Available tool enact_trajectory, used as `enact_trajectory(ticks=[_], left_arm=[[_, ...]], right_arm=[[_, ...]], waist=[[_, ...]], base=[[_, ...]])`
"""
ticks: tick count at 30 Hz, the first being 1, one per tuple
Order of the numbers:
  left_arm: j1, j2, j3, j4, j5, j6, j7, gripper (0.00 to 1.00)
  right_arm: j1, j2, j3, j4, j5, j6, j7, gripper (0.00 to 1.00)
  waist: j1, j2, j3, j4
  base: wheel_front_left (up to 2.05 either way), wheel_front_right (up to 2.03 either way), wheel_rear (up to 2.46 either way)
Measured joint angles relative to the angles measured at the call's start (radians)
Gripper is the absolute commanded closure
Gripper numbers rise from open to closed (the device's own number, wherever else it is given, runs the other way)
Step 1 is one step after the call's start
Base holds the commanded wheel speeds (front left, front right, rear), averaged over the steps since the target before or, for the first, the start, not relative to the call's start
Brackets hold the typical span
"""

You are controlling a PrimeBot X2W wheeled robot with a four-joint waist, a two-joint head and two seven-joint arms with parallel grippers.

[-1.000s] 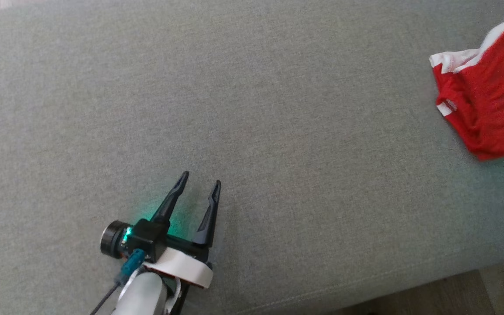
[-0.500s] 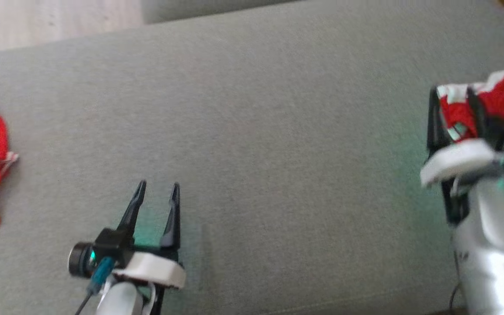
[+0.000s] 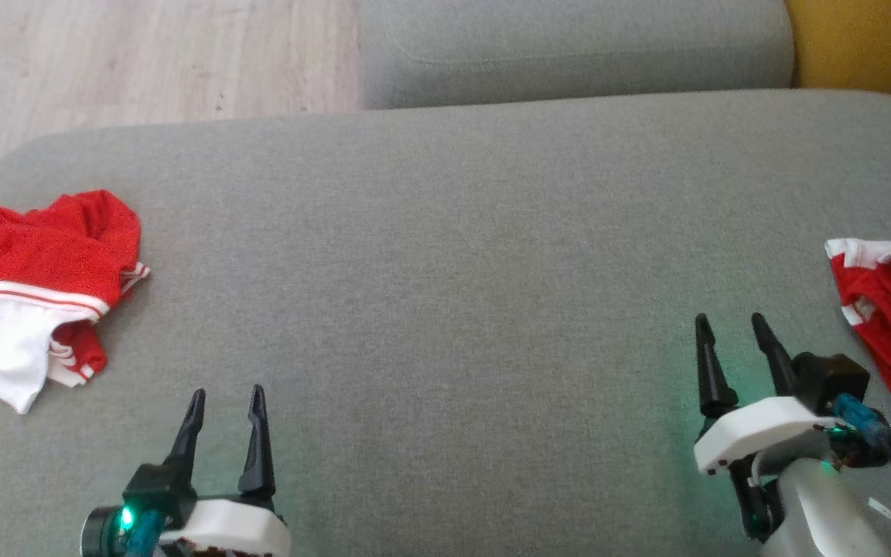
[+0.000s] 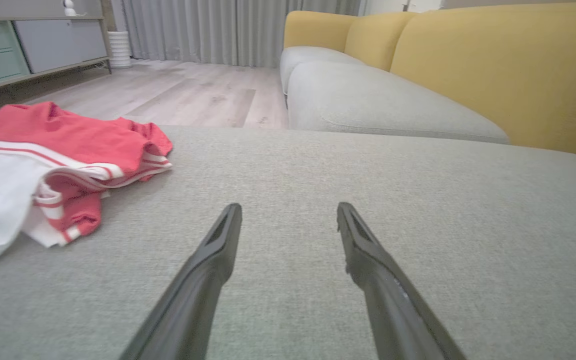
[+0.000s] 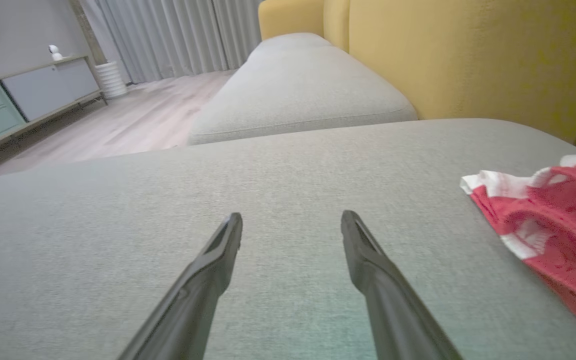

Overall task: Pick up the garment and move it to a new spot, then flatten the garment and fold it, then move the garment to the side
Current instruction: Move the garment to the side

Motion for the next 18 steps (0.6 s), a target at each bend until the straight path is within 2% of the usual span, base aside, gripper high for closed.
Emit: enact_trajectory(ticks=[7,18], left_arm=[[0.009,0.0,0.028,0.004,-0.001,0.014,0.0,0.0],[0.046,0.0,0.034,0.003,-0.001,0.017,0.0,0.0]], right_arm=[[0.024,0.005,0.047,-0.021,0.044,0.0,0.0,0.0],[0.055,0.005,0.062,-0.034,0.061,0.0,0.0,0.0]], waist=[[0.0,0.0,-0.029,0.008],[0.0001,0.0,-0.041,0.006]], base=[[0.0,0.0,0.0],[0.0,0.0,0.0]])
